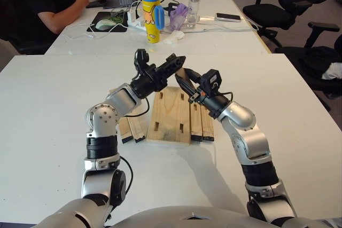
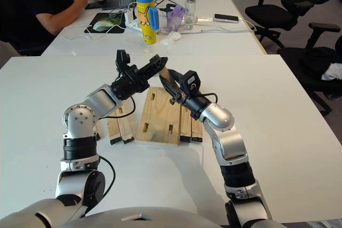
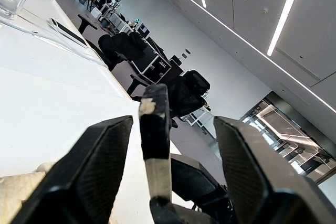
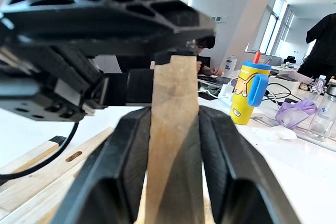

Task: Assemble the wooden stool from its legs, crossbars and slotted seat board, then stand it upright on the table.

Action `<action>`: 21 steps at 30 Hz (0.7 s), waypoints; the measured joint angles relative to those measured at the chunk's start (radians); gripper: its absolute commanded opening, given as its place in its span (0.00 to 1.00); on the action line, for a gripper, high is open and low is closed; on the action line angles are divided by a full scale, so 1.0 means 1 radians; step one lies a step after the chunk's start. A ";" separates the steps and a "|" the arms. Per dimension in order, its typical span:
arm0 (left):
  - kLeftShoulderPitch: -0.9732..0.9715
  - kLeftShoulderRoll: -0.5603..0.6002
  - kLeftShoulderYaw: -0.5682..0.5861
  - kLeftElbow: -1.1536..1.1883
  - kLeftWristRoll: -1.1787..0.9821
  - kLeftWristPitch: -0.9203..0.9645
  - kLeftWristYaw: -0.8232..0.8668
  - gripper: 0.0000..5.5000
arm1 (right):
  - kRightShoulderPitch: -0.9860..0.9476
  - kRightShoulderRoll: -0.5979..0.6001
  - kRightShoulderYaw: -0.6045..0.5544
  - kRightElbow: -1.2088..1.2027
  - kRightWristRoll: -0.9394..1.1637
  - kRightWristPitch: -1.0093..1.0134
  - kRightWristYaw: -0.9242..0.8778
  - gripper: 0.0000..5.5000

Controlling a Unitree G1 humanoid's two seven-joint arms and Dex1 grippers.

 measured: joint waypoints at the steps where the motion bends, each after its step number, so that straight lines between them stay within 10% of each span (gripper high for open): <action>1: -0.003 0.002 0.001 0.000 0.000 0.000 0.000 0.37 | 0.002 -0.001 0.000 0.000 -0.001 0.000 0.000 0.24; 12: -0.003 0.016 0.012 0.001 -0.011 0.014 0.006 0.08 | 0.005 -0.003 -0.001 -0.008 0.003 0.000 0.000 0.24; 21: -0.003 0.028 -0.001 0.003 0.008 0.001 0.002 0.08 | 0.005 -0.004 0.001 -0.007 -0.004 0.007 0.000 0.31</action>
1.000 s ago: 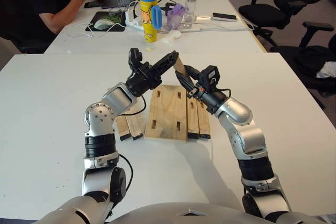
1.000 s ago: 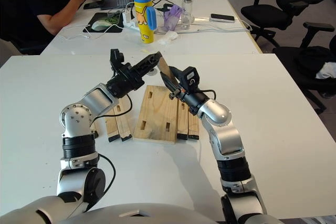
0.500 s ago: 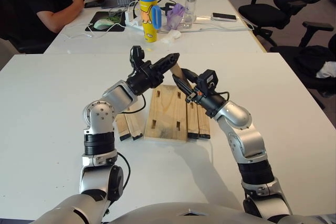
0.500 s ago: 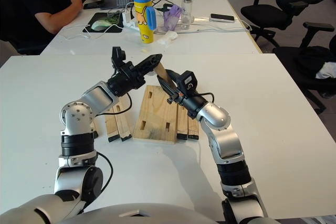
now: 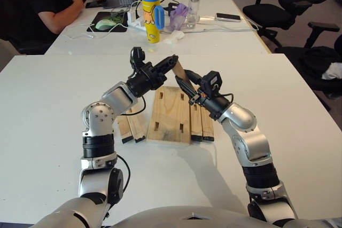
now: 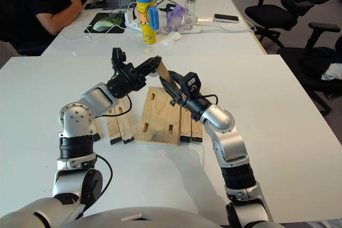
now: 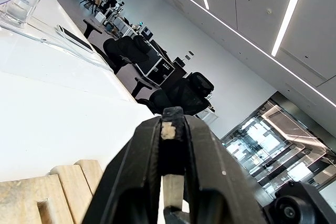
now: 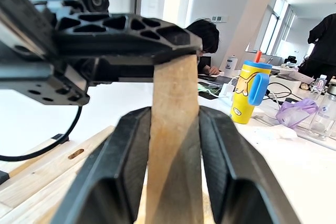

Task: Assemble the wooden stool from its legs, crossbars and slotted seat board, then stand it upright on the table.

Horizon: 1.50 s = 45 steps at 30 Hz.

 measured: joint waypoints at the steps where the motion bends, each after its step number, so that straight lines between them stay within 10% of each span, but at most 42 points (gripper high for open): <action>1: 0.001 -0.001 -0.003 0.001 0.013 -0.006 0.003 0.08 | 0.000 -0.002 0.002 0.002 -0.003 0.007 -0.001 0.34; 20: 0.385 -0.135 0.169 -0.345 0.158 -0.312 0.406 0.08 | 0.028 -0.090 -0.179 0.224 -0.066 0.092 -0.132 0.38; 45: 0.502 -0.149 0.135 -0.293 0.351 -0.504 0.478 0.08 | 0.000 -0.065 -0.149 0.225 -0.068 0.103 -0.122 0.38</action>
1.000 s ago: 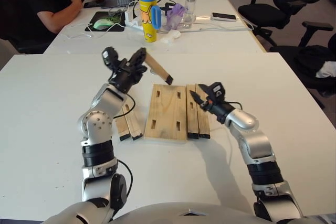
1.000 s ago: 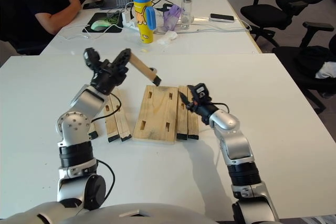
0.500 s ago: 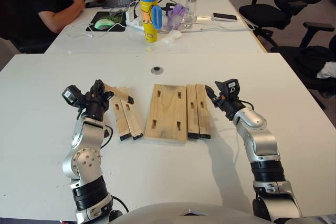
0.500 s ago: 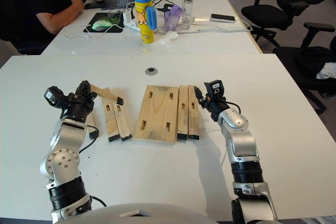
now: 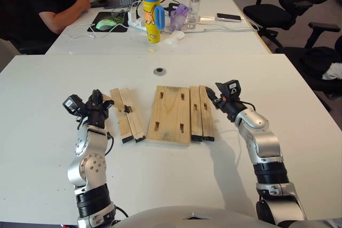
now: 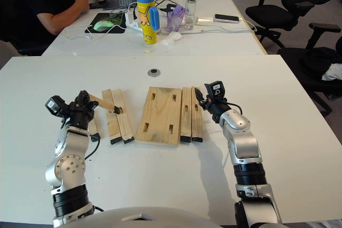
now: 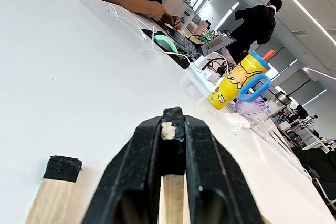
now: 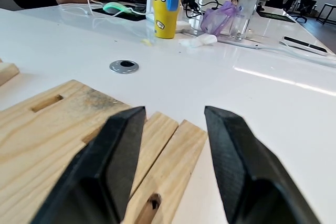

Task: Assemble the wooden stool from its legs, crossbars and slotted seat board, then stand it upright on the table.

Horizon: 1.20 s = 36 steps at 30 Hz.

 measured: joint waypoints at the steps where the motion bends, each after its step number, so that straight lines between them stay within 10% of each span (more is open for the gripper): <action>1: 0.000 0.000 -0.002 0.004 0.000 -0.005 0.000 0.08 | -0.004 0.000 0.003 0.002 0.000 0.000 0.002 0.38; 36: 0.005 0.002 -0.064 0.083 0.035 -0.147 0.040 0.08 | -0.051 0.013 0.053 0.044 -0.002 0.000 0.047 0.38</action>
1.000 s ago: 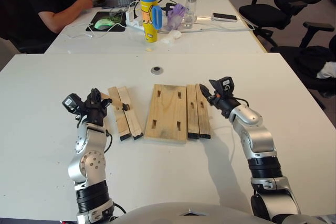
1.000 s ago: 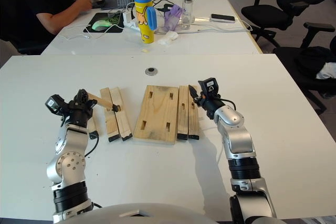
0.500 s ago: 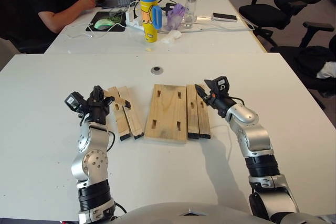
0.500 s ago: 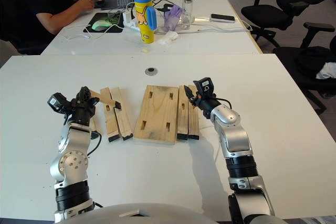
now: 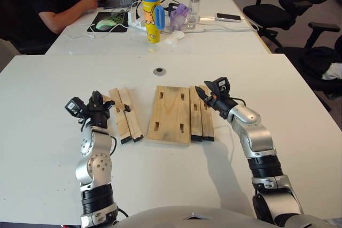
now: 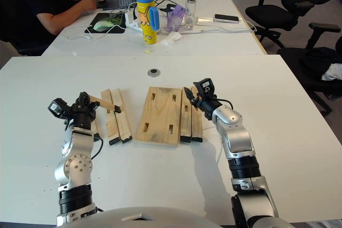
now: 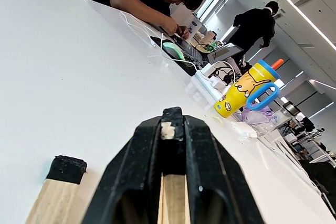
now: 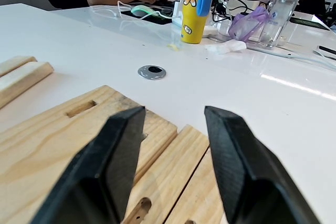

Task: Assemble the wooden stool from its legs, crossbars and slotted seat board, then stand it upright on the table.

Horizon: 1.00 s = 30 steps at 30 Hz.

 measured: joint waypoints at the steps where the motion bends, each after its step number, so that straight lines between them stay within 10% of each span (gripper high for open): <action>1: 0.001 0.001 -0.011 -0.007 0.020 0.003 0.004 0.08 | 0.000 0.000 0.000 -0.001 0.000 0.000 -0.001 0.38; 30: 0.003 0.234 -0.231 -0.069 0.452 0.170 -0.079 0.08 | 0.103 0.029 0.010 -0.090 -0.038 0.053 -0.097 0.38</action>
